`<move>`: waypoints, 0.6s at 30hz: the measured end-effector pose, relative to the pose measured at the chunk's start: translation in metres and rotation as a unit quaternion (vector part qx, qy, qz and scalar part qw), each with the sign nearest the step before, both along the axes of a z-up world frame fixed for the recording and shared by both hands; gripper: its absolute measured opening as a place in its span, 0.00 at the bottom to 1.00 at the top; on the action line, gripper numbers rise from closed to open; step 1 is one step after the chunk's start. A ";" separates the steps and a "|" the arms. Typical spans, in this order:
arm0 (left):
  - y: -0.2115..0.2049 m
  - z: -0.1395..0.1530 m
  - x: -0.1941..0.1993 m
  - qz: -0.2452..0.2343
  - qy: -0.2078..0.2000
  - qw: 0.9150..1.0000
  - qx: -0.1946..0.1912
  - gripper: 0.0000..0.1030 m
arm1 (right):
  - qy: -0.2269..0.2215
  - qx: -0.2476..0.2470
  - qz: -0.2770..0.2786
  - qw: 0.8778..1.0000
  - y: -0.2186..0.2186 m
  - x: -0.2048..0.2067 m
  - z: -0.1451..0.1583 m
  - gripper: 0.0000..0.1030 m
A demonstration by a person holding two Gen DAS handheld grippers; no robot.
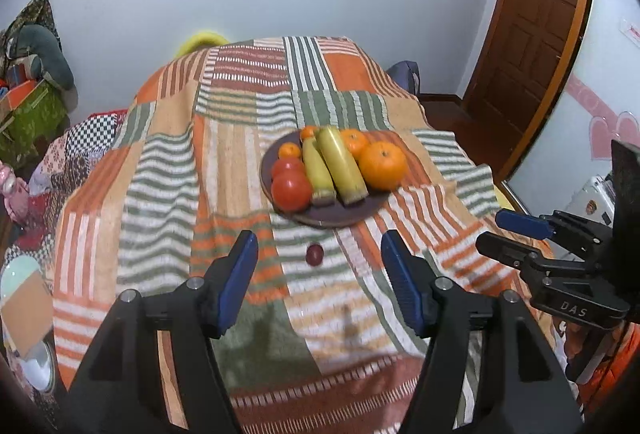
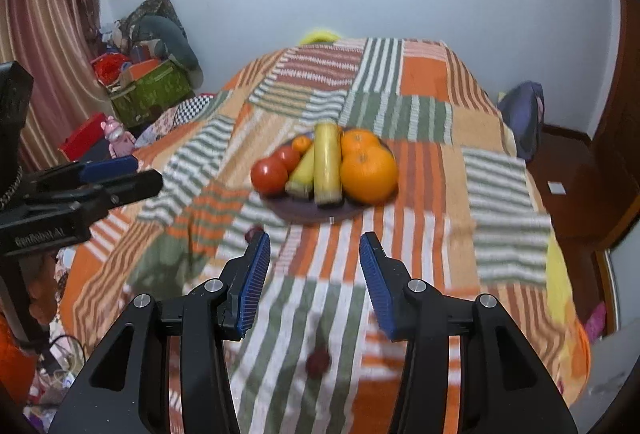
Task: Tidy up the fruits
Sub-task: 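Withdraw both tools and approach the dark red plums, then grasp a dark red plum with the right tool while the left tool grasps another plum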
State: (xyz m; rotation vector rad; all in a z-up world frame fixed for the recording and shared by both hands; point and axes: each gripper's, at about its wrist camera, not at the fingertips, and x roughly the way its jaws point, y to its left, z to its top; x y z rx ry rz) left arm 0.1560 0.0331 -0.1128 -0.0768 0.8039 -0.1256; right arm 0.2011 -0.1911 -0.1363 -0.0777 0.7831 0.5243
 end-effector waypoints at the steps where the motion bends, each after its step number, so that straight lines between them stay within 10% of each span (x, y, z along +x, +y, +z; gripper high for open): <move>1: -0.001 -0.004 -0.003 0.000 0.004 1.000 0.000 0.63 | 0.002 -0.007 -0.004 1.000 -0.001 -0.003 -0.006 0.42; 13: 0.000 -0.055 -0.015 0.002 0.066 0.998 0.002 0.63 | 0.077 -0.041 0.006 0.996 0.003 -0.024 -0.078 0.40; 18: 0.001 -0.071 -0.011 0.004 0.081 0.997 0.009 0.63 | 0.092 -0.042 0.000 0.995 0.000 -0.018 -0.097 0.25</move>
